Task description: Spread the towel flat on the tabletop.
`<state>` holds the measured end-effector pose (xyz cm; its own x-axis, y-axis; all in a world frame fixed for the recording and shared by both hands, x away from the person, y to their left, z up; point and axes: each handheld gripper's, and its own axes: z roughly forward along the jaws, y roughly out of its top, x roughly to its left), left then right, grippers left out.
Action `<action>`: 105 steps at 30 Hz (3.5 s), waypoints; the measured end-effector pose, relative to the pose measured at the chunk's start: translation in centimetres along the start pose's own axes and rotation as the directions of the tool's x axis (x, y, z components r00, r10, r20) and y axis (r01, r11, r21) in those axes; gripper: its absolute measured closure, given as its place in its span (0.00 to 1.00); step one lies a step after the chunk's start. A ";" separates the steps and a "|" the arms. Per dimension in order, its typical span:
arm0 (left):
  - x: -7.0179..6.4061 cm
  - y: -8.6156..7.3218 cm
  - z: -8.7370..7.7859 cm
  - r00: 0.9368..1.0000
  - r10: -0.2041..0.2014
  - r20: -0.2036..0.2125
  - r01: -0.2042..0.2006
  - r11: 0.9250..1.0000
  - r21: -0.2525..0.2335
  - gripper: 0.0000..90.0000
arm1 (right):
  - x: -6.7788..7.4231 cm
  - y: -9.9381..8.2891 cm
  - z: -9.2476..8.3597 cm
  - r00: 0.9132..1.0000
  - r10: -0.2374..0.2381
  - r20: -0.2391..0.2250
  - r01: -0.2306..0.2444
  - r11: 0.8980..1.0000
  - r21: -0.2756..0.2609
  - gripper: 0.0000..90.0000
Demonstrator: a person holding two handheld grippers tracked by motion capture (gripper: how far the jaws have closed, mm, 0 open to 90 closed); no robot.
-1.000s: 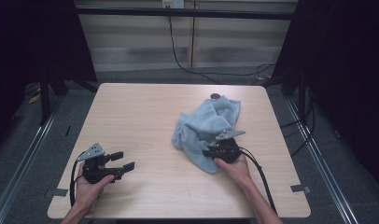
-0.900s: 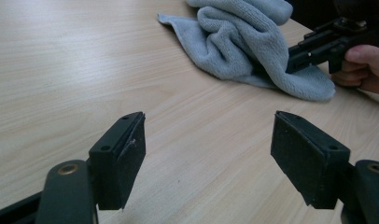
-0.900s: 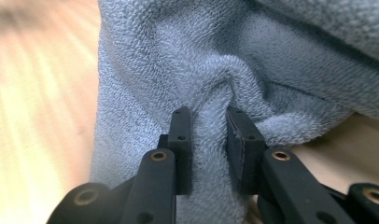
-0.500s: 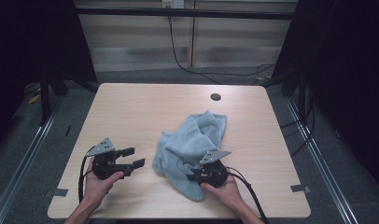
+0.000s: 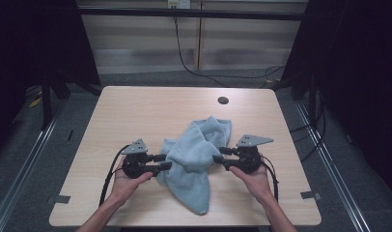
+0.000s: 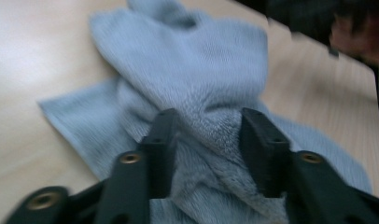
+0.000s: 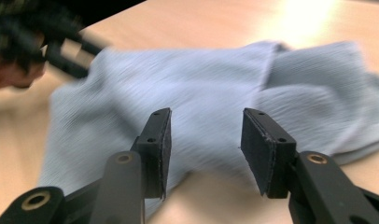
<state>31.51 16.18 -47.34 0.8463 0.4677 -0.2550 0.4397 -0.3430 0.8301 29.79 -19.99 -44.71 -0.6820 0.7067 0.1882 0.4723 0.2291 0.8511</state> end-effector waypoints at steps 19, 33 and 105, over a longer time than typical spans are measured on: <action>0.0 -2.5 -2.3 0.999 -0.021 0.047 0.018 0.998 0.053 0.90 | -4.0 -0.6 9.2 0.994 0.057 0.096 -0.070 0.989 0.134 0.33; 2.4 0.6 -2.7 0.991 -0.124 -0.041 0.120 0.989 -0.086 0.39 | 1.9 -1.9 9.9 0.990 -0.073 -0.124 0.094 0.980 0.173 0.61; -0.7 1.3 -6.9 0.997 -0.029 -0.069 0.015 0.978 -0.206 0.65 | 1.4 -5.1 -3.5 0.971 0.083 0.223 -0.094 0.995 0.036 0.71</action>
<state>29.38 21.01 -42.64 0.8102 0.5327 -0.2445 0.3805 -0.1608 0.9107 24.48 -22.47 -47.07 -0.4983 0.8549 0.1444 0.5540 0.1858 0.8115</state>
